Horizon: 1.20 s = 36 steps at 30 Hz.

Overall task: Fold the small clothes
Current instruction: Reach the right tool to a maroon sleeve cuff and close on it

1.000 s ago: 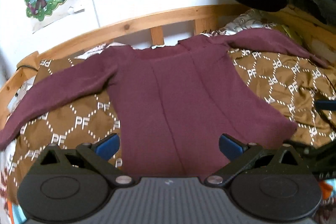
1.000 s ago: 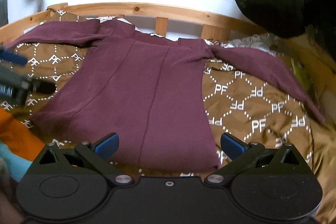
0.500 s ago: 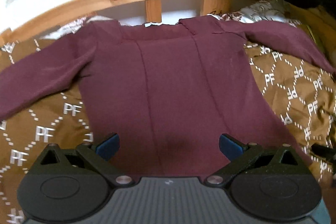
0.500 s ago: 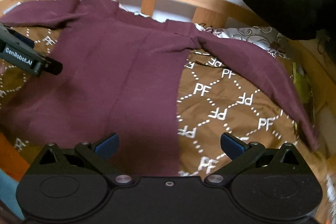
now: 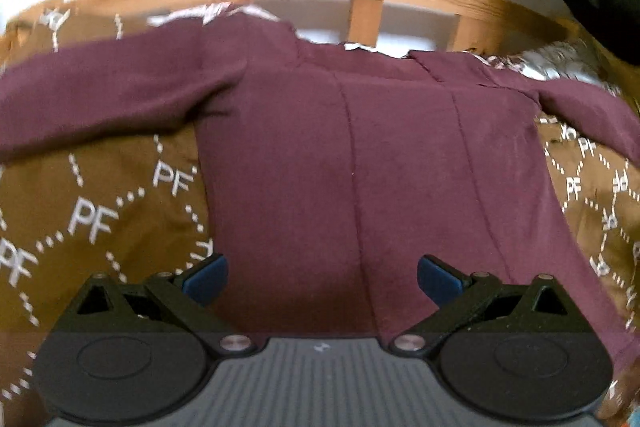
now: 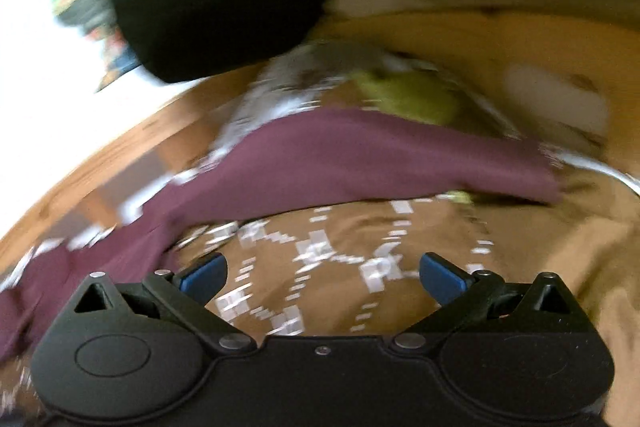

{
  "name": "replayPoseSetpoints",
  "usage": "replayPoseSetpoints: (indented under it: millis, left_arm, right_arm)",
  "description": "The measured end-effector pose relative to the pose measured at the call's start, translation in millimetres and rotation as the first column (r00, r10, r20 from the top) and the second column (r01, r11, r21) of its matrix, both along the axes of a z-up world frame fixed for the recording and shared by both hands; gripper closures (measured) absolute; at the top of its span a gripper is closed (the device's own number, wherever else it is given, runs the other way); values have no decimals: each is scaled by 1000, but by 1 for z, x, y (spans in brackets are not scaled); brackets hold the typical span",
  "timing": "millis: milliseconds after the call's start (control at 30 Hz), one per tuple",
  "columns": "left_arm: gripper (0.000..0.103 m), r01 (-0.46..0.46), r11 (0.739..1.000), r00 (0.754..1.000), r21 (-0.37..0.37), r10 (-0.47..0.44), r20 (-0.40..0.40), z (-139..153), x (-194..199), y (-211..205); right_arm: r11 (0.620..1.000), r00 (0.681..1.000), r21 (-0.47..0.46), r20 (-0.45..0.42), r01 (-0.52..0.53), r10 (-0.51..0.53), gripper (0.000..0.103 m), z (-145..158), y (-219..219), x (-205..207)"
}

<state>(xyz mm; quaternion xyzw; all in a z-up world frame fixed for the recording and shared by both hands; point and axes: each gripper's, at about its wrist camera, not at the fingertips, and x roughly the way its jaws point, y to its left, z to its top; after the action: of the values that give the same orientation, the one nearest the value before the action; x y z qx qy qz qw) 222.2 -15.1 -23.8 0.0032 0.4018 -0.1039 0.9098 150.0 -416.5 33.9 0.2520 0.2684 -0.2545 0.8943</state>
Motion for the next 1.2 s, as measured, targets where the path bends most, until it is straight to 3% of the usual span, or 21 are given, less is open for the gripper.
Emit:
replayPoseSetpoints:
  millis: [200, 433, 500, 567, 633, 667, 700, 800, 867, 967, 1100, 1200]
  left_arm:
    - [1, 1, 1000, 1000, -30, -1, 8, -12, 0, 6]
    - [1, 8, 999, 999, -48, -10, -38, -24, 4, 8]
    - [1, 6, 999, 999, -50, -9, -42, -24, 4, 9]
    - [1, 6, 999, 999, -52, -8, -40, -24, 4, 9]
    - [1, 4, 999, 999, -53, -6, -33, -24, 4, 9]
    - [1, 3, 999, 1000, -54, -5, -30, -23, 4, 10]
    - [1, 2, 998, 1000, -55, -4, -28, -22, 4, 10]
    - [1, 0, 998, 1000, -56, -1, -18, -20, 4, 11]
    - [1, -4, 999, 1000, -48, 4, 1, -17, 3, 11]
    - [1, -11, 999, 1000, -31, 12, 28, -14, 2, 11]
    - [1, -26, 999, 998, -23, 27, 52, -9, 2, 12]
    - [1, -49, 998, 997, -31, 51, 62, -4, 3, 18]
  right_arm:
    - [958, 964, 121, 36, 259, -265, 9, -12, -42, -12]
    - [880, 890, 180, 37, 441, -454, 13, -25, -82, -11]
    - [852, 863, 193, 40, 487, -503, 23, -28, -90, -12]
    - [834, 844, 191, 44, 518, -535, 27, -29, -95, -12]
    - [824, 831, 183, 58, 535, -553, 41, -28, -99, -10]
    - [819, 824, 167, 56, 549, -564, 57, -26, -99, -9]
    - [815, 818, 145, 52, 562, -573, 69, -24, -98, -8]
    - [833, 831, 31, 55, 553, -553, 90, -14, -86, -4]
    - [851, 853, -74, 86, 521, -515, 94, -3, -67, -2]
    - [866, 911, -285, 156, 412, -382, 96, 18, -27, 9]
    - [806, 961, -534, 234, 256, -150, 97, 50, 26, 27]
    - [731, 968, -669, 246, 138, 43, 97, 66, 71, 40]
